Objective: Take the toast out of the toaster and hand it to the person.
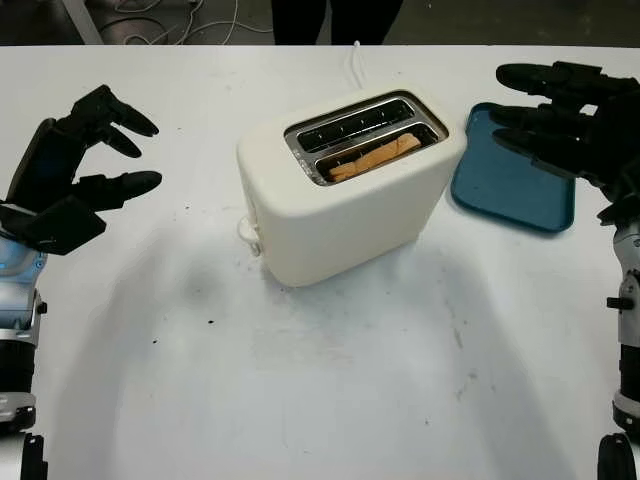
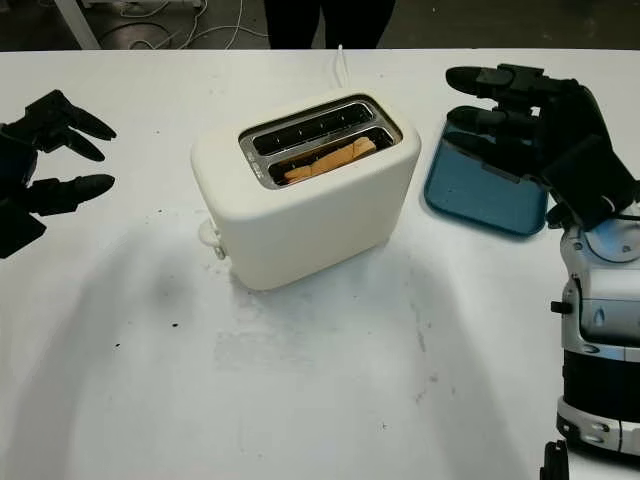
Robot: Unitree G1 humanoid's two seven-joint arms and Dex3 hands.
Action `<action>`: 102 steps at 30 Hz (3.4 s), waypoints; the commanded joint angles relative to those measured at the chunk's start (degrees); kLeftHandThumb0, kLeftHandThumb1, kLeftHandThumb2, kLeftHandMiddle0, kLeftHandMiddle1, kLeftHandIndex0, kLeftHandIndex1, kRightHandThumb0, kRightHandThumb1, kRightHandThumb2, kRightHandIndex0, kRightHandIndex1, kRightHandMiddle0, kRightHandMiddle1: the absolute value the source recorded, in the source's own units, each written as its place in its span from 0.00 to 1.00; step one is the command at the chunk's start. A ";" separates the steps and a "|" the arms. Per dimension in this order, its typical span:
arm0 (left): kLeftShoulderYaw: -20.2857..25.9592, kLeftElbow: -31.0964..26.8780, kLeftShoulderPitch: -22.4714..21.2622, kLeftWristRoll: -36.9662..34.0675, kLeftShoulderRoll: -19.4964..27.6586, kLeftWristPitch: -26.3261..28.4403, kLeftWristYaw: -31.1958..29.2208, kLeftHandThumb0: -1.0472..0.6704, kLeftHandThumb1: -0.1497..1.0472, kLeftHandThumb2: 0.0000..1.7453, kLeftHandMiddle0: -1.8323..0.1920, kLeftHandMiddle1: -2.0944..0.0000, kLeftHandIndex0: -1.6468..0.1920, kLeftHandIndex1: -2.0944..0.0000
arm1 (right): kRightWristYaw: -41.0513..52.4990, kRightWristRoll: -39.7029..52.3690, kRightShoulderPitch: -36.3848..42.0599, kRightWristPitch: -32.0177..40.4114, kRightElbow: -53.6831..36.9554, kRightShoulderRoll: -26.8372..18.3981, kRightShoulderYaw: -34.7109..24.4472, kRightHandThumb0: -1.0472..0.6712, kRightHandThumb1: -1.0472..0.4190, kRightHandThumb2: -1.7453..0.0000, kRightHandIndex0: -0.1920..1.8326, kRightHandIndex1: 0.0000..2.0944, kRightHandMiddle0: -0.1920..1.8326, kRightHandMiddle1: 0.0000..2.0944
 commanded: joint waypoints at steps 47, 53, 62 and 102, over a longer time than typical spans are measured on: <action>-1.29 -0.47 -0.24 -1.47 0.35 -0.31 -1.08 0.00 0.89 0.14 0.70 0.32 0.74 0.37 | 0.43 0.76 2.56 1.93 -3.18 0.16 0.53 0.45 0.17 1.00 0.53 0.00 0.47 0.00; -1.29 0.13 -0.19 -1.22 0.38 -1.44 -0.83 0.00 0.89 0.15 0.70 0.32 0.74 0.37 | 0.12 0.45 2.60 2.52 -3.80 0.14 0.58 0.45 0.17 1.00 0.53 0.00 0.47 0.00; -1.36 -0.43 -0.04 -1.09 0.38 -0.75 -0.79 0.00 0.89 0.15 0.70 0.32 0.74 0.36 | 0.49 0.66 2.64 2.05 -3.42 0.13 0.60 0.46 0.16 1.00 0.53 0.00 0.47 0.00; -1.28 -0.87 0.29 -1.23 0.39 -0.36 -0.96 0.00 0.89 0.15 0.70 0.32 0.74 0.37 | 0.66 0.90 2.45 2.16 -3.05 0.11 0.68 0.46 0.16 1.00 0.53 0.00 0.47 0.00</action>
